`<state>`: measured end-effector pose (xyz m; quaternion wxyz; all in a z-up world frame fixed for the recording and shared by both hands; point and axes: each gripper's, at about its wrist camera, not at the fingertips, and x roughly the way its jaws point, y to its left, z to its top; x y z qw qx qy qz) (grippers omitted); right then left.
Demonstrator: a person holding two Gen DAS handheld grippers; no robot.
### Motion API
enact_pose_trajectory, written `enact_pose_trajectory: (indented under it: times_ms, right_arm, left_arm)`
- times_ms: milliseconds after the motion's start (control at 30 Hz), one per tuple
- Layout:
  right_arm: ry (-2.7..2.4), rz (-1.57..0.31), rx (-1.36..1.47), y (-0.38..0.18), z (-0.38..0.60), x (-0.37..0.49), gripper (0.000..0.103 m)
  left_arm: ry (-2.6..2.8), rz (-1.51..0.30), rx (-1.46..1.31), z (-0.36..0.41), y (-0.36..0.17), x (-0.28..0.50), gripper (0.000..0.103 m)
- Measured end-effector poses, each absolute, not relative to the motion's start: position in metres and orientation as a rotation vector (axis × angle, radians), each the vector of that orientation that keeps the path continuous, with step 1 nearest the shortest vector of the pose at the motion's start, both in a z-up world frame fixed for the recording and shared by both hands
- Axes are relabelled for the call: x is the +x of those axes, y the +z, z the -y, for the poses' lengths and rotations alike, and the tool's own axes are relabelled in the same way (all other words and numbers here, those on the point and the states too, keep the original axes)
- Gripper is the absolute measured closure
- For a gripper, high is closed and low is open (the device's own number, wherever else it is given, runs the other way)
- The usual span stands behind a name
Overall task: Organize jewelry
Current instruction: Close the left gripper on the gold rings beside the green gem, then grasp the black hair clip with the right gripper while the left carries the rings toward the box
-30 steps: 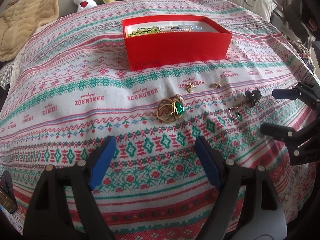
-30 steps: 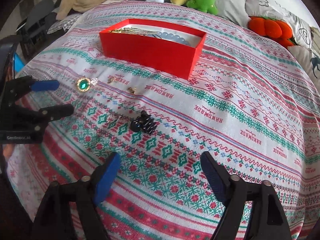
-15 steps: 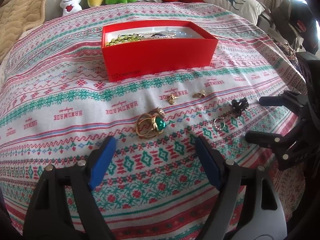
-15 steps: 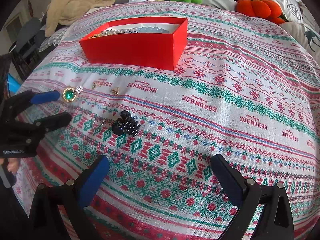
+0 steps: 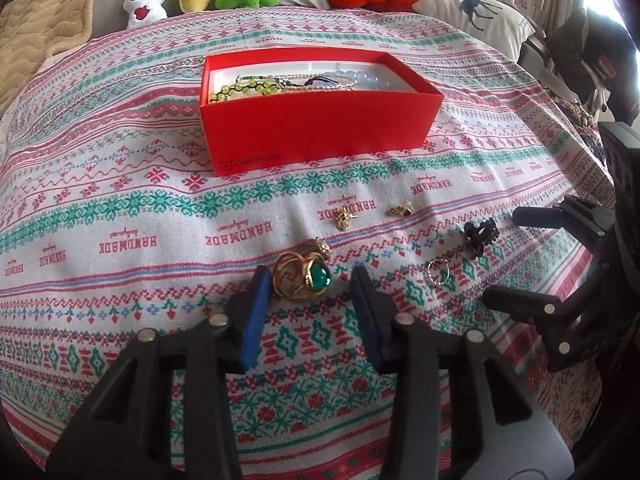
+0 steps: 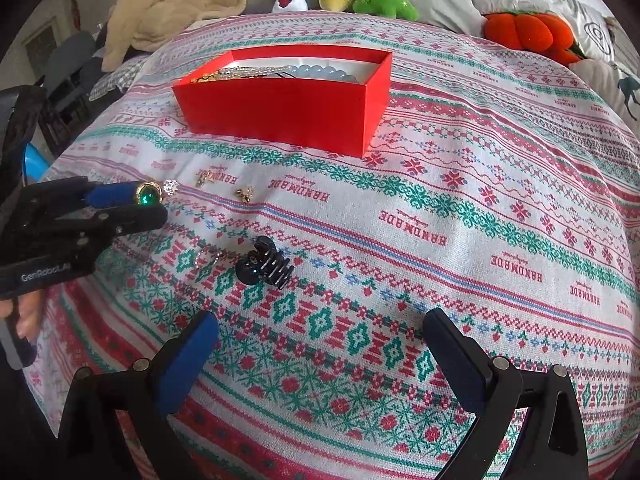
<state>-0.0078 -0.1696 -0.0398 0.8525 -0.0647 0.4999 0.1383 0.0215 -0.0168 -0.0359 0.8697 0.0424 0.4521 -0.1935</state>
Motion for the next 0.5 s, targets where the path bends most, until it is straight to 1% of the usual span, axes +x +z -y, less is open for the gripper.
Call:
enact_pose_trajectory:
  times_ms: [67,133,267,300,333,400,433,500]
  right_arm:
    - [0.301,-1.049,-0.146,-0.039,0.167,-0.007,0.004]
    - [0.316,-1.046,-0.156,-0.038,0.164,-0.006,0.007]
    - [0.345,-1.040,-0.171,-0.036,0.155,-0.003,0.017]
    - [0.349,-1.039,-0.174,-0.036,0.154,-0.003,0.021]
    - [0.352,-1.037,-0.176,-0.035,0.153,-0.002,0.023]
    - [0.357,-1.029,-0.179,-0.033,0.150,0.001,0.033]
    - [0.361,-1.026,-0.181,-0.032,0.149,0.001,0.036]
    - [0.370,-1.017,-0.189,-0.031,0.146,0.003,0.047]
  left_arm:
    - [-0.401,-0.947,0.093,0.017,-0.036,0.022,0.072]
    - [-0.401,-0.948,0.093,0.016,-0.035,0.022,0.072]
    - [-0.396,-0.947,0.102,0.016,-0.033,0.020,0.072]
    - [-0.395,-0.948,0.102,0.016,-0.032,0.020,0.072]
    - [-0.393,-0.947,0.101,0.017,-0.031,0.019,0.072]
    - [-0.392,-0.944,0.098,0.016,-0.029,0.018,0.072]
    - [-0.390,-0.941,0.096,0.015,-0.027,0.017,0.072]
    - [-0.387,-0.942,0.093,0.015,-0.026,0.017,0.072]
